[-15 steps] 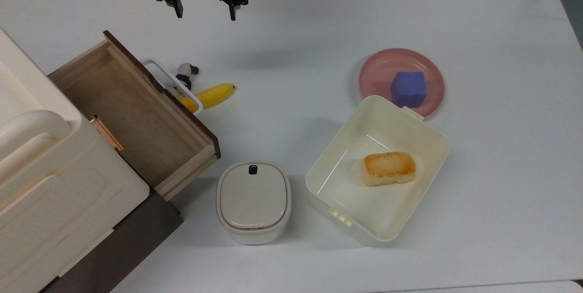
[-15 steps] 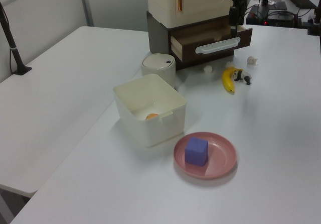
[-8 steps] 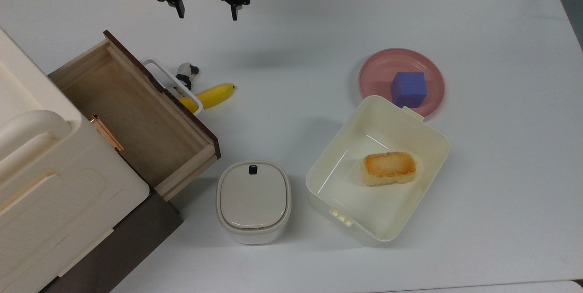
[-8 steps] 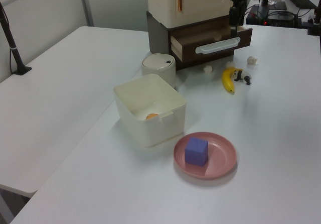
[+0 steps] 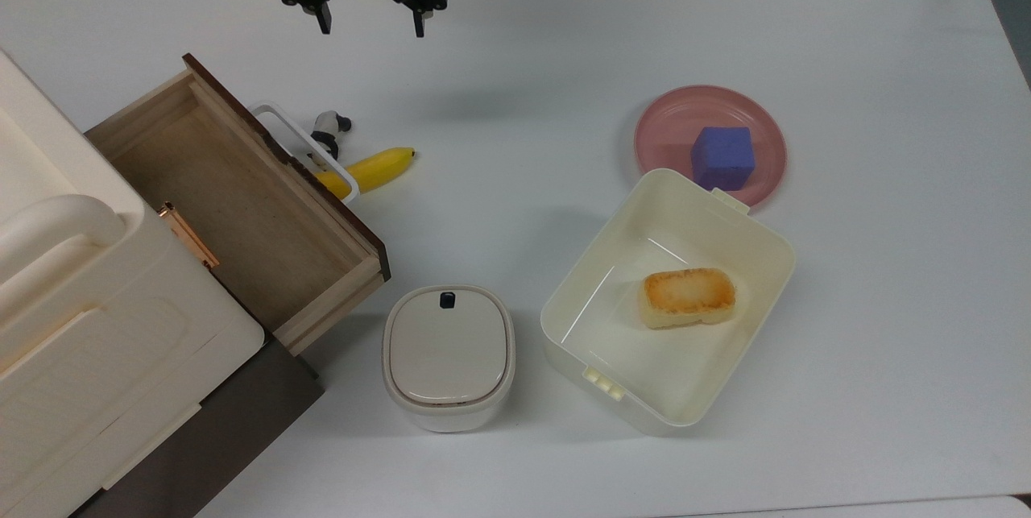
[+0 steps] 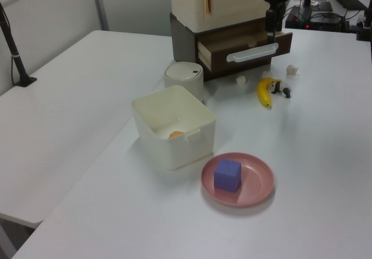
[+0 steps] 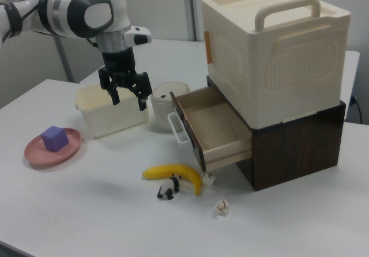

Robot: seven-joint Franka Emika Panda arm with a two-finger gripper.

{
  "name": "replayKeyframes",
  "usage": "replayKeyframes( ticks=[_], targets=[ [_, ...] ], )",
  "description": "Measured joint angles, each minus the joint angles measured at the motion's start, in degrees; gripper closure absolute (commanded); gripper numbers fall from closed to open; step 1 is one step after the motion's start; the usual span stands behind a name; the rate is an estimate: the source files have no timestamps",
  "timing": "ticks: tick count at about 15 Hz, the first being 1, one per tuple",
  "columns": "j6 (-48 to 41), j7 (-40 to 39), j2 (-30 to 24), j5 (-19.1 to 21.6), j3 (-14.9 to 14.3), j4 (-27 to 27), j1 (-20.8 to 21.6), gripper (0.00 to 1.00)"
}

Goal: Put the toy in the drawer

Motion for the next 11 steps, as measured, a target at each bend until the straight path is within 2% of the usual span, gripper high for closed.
replayKeyframes(
  ticks=[11],
  targets=[
    [0.0,-0.2,0.1,0.0,0.2,-1.4,0.1,0.00]
  ],
)
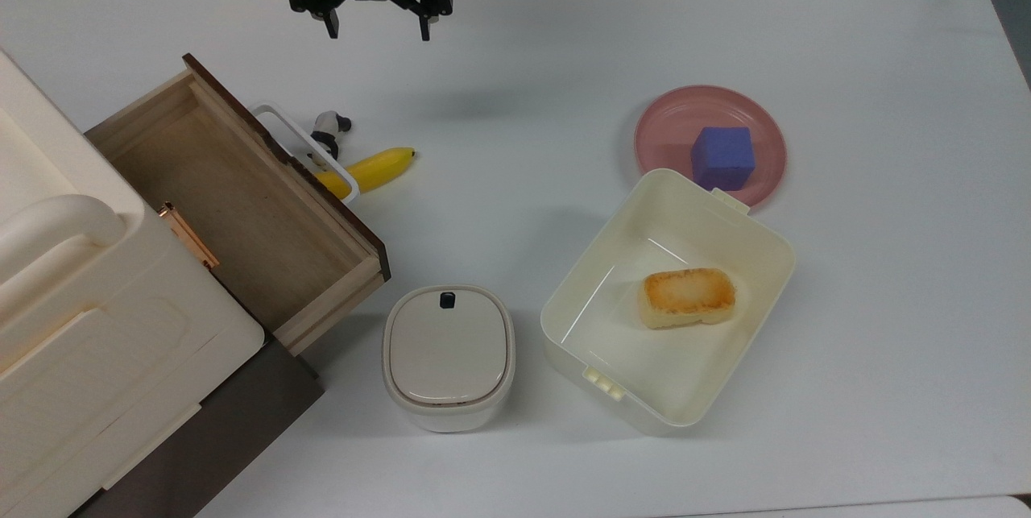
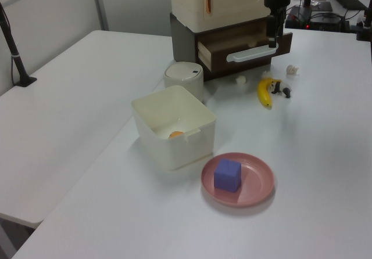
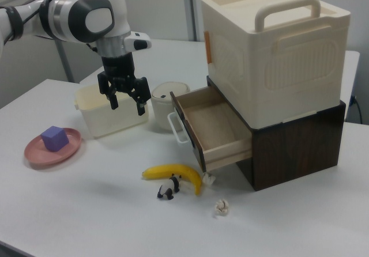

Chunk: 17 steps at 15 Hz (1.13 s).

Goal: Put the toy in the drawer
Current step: 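Move the open gripper toward the panda toy beside the drawer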

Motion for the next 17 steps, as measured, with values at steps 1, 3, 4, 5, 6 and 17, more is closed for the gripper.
replayKeyframes(
  ticks=[1,3,4,5,6,17],
  targets=[
    [0.0,-0.4,0.0,0.0,0.0,-0.2,0.1,0.00],
    [-0.2,-1.8,-0.4,0.0,0.0,-1.0,0.7,0.00],
    [-0.2,-2.9,-0.5,0.0,0.0,-1.6,0.9,0.00],
    [-0.2,-4.1,-0.7,-0.1,0.0,-2.1,0.9,0.00],
    [-0.2,-5.4,-0.8,-0.6,-0.3,-2.7,0.9,0.00],
    [22.3,-8.2,-2.4,-5.6,-9.2,-23.6,4.4,0.00]
  ],
)
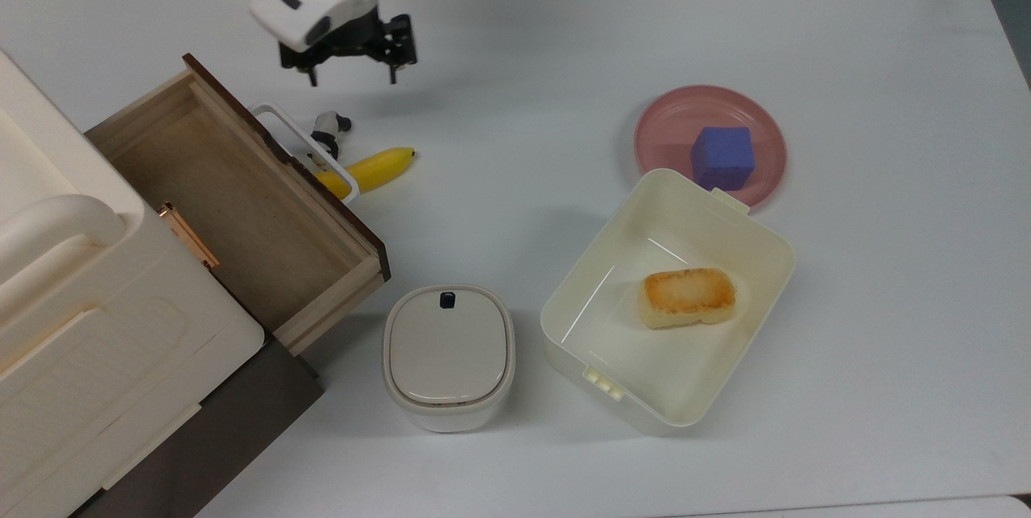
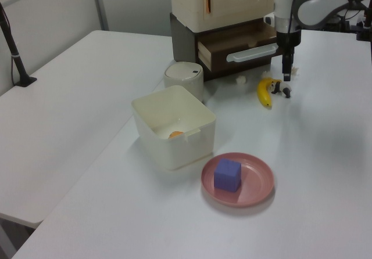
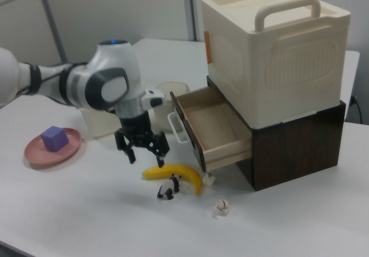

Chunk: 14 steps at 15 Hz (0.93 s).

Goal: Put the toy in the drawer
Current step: 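Move the open gripper toward the panda toy beside the drawer, then lower the gripper and close it on the black-and-white panda toy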

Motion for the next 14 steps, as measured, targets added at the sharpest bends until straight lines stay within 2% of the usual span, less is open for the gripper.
replayKeyframes(
  ticks=[4,9,11,14],
  targets=[
    [10.4,0.0,-0.5,0.0,-4.0,-5.1,0.0,0.02],
    [18.5,0.5,-0.6,0.0,-5.1,-10.6,0.0,0.07],
    [20.7,1.6,-0.4,0.0,-5.1,-12.2,0.0,0.16],
    [23.5,2.8,0.7,0.0,-5.1,-13.0,0.0,0.45]
  ],
)
